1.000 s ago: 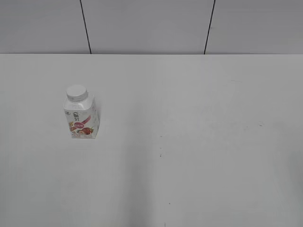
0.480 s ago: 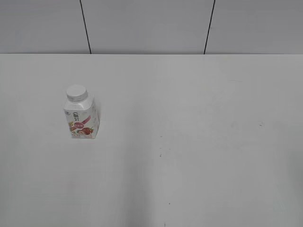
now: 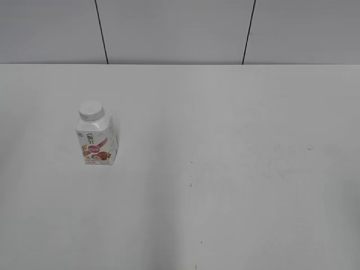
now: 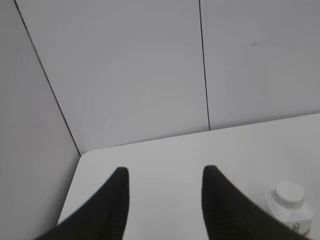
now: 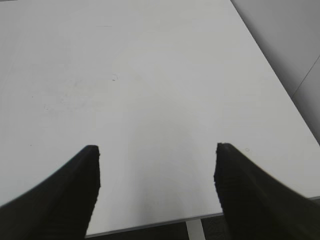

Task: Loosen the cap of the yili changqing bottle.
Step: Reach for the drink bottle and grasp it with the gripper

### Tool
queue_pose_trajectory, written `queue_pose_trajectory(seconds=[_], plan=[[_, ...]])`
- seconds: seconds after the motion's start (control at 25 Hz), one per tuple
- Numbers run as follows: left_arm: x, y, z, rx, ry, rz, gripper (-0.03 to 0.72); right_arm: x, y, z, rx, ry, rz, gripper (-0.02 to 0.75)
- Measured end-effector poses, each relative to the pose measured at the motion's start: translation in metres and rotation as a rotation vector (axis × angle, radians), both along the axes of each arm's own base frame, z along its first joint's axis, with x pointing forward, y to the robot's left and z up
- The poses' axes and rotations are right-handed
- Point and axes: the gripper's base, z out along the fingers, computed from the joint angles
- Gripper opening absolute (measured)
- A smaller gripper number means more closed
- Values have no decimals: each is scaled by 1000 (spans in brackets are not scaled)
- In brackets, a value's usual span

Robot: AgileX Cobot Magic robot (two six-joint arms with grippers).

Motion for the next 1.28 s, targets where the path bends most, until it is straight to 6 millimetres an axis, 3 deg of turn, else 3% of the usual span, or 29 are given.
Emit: queue_pose_trajectory(seconds=[0.32,0.56,0.8,1.04,1.28], plan=[[72,-12,-5,29,14,-77,300,0,0,0,0,0,0,563],[119,-22,-23,5,0,-143,270,0,0,0,0,0,0,563],[135,-32,-57,1,-47,-250,263,0,0,0,0,0,0,563],[133,-44,-83,-16,20,-380,262,0,0,0,0,0,0,563],[133,-41,-111,-44,68,-425,260,0,0,0,0,0,0,563]])
